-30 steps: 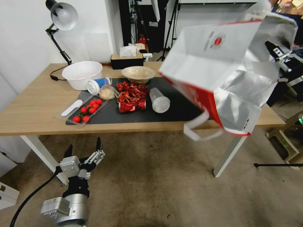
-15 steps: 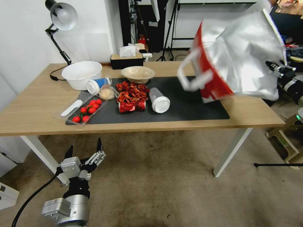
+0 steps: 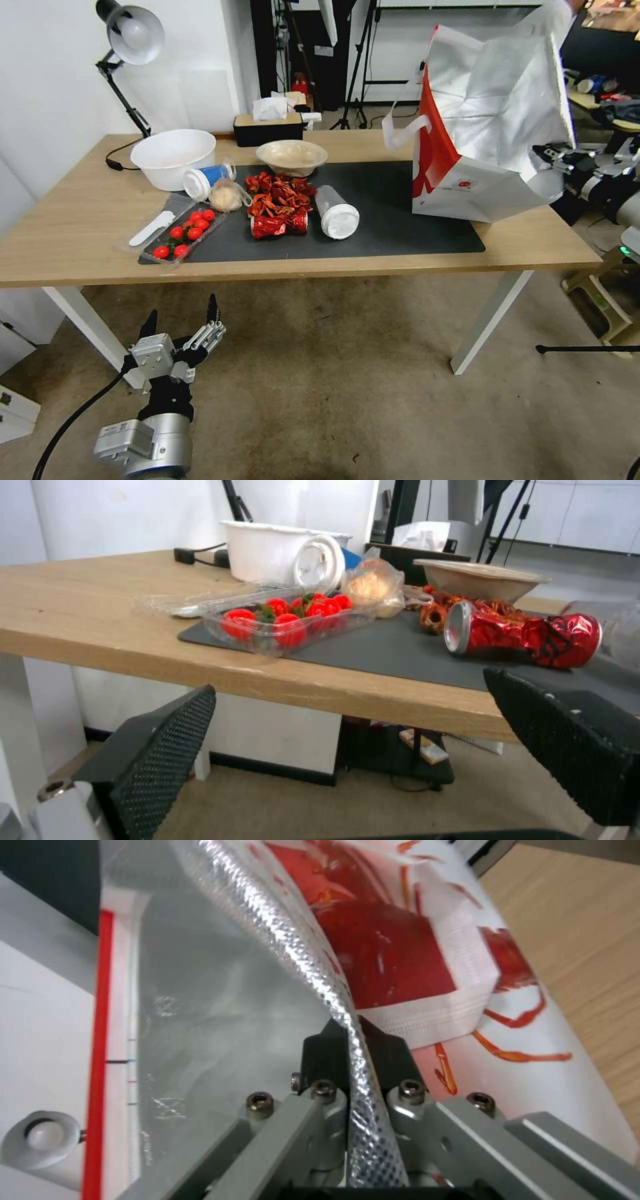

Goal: Pick up the food delivery bag from the floor and place it on the table.

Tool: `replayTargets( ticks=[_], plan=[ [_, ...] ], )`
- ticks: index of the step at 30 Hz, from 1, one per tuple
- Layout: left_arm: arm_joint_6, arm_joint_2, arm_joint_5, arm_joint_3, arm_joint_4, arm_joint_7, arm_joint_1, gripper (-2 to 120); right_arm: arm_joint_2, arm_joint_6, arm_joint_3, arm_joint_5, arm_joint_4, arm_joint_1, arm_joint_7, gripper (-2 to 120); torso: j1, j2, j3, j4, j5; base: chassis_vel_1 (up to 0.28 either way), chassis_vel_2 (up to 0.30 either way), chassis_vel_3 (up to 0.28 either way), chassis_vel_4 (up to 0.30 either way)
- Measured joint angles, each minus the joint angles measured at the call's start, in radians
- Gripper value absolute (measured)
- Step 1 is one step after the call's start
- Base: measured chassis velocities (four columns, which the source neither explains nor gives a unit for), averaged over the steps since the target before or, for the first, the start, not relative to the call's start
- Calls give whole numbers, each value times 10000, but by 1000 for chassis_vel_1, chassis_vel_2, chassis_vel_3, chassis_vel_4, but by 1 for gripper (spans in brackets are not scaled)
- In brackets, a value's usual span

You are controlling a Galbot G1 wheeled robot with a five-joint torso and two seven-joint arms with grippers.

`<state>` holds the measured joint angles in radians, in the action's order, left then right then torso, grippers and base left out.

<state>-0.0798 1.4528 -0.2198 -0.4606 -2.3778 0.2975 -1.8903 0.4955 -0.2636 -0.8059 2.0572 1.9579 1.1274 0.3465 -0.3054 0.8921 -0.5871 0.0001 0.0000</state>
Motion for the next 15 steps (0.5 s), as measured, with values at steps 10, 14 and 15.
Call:
replayTargets(
  ticks=[10, 14, 15],
  plan=[
    [-49, 88, 150, 38, -4, 3, -39, 100, -150, -324, -128, 300, -58, -9, -592, 0, 0, 0, 0, 0, 0, 0, 0, 0, 0],
    [-51, 93, 154, 39, -12, 7, -41, 100, -168, -374, -144, 305, -69, 11, -577, 0, -1, 0, 0, -1, 0, 0, 0, 0, 0],
    [-51, 93, 154, 39, -12, 7, -41, 100, -168, -374, -144, 305, -69, 11, -577, 0, -1, 0, 0, -1, 0, 0, 0, 0, 0]
  ],
)
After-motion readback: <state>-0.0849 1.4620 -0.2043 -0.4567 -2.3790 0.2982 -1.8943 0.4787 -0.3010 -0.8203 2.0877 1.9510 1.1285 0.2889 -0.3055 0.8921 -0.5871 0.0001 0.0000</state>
